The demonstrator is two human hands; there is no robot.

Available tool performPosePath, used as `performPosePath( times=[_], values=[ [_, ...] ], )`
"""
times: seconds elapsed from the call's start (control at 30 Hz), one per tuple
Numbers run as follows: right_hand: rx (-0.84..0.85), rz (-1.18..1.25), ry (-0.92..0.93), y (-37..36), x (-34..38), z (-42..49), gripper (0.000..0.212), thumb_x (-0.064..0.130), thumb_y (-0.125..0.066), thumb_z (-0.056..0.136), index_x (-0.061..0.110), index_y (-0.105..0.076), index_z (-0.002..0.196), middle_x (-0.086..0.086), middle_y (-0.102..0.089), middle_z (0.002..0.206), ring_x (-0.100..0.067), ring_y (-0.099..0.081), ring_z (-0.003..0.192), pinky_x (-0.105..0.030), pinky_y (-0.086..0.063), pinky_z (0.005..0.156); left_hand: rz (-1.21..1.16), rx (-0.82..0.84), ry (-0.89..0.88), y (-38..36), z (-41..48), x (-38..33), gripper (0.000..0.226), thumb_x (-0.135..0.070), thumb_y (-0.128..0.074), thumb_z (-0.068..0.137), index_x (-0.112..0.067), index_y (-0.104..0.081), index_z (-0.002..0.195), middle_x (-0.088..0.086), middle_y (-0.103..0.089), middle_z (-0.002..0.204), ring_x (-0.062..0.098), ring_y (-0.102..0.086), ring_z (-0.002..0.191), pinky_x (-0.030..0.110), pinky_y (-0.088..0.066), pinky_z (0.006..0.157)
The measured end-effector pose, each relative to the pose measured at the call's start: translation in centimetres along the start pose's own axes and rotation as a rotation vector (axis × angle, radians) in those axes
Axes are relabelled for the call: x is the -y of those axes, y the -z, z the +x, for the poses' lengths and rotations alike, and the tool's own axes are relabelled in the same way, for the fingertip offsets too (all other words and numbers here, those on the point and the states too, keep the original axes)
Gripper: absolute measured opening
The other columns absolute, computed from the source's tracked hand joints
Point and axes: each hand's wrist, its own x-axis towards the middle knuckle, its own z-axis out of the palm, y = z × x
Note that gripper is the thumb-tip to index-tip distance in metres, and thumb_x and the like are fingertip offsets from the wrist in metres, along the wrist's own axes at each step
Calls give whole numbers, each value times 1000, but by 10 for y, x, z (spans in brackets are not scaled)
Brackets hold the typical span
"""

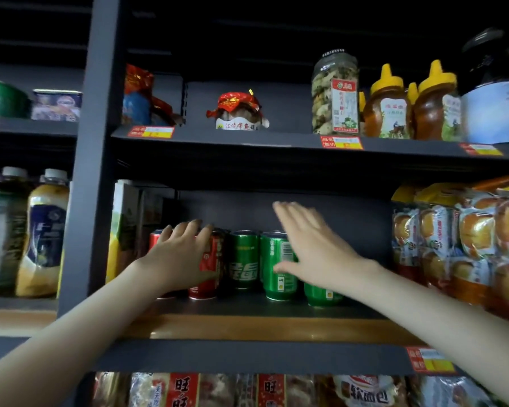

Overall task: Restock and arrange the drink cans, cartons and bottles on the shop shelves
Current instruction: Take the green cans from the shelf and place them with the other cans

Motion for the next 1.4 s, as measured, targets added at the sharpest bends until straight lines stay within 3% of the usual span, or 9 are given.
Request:
performPosePath(
  times=[0.13,0.27,0.4,0.53,0.73,0.87,0.93,1.23,1.4],
  values=[
    [187,-188,48,-31,38,44,104,33,-64,92,4,17,151,-13,13,161,-27,12,149,-35,12,116,-29,94,60,-12,-2,8,101,-59,-52,89,-29,23,150,11,11,162,26,18,148,58,10,114],
    [333,-427,-6,-53,43,83,97,27,-60,94,-1,13,151,-20,5,161,-32,10,148,-49,13,115,-56,97,52,-11,-3,6,100,-53,-54,91,-28,22,150,10,16,161,28,22,146,56,9,115],
    [413,-509,-5,-58,51,99,73,16,-52,95,4,-11,153,-17,-11,160,-33,10,148,-63,13,112,-40,66,44,-14,-3,5,99,-51,-54,92,-26,22,150,10,14,161,29,19,147,56,9,115],
    [259,-359,8,-58,51,94,66,0,-52,88,1,-22,147,-22,-15,156,-35,6,148,-54,10,118,-34,67,46,-16,-2,3,99,-50,-53,93,-25,24,150,9,15,161,29,19,147,57,9,115],
    [206,-145,64,-50,49,73,73,9,-65,84,10,-19,141,-26,-27,148,-40,-13,145,-45,-9,120,-28,75,37,-14,-2,1,100,-49,-54,93,-22,25,150,9,15,161,30,17,147,58,9,114],
    [171,-87,117,-44,55,58,72,9,-73,78,16,-25,132,-9,-33,134,-31,-41,123,-36,-43,84,-25,85,39,-10,-4,0,100,-46,-54,93,-21,25,149,10,15,161,30,17,148,59,9,114],
    [186,-69,118,-40,58,53,83,5,-73,78,19,-20,140,-6,-28,138,-28,-37,126,-40,-50,85,-11,79,39,-8,-5,0,98,-47,-52,94,-21,24,150,10,15,161,30,16,148,59,10,114],
    [-35,-70,138,1,65,4,80,6,-71,82,23,-26,146,2,-22,133,-18,-33,119,-29,-49,70,-69,-93,-11,8,-17,-2,82,-55,-45,94,-24,3,154,9,3,162,29,8,149,57,4,116],
    [-363,164,21,22,71,-40,74,13,-82,74,22,-42,136,11,-23,126,-13,-35,120,-22,-43,81,-529,-370,-64,19,-58,-22,64,-50,-48,93,-19,-32,147,8,-36,149,27,-29,139,37,-23,114]
  ],
)
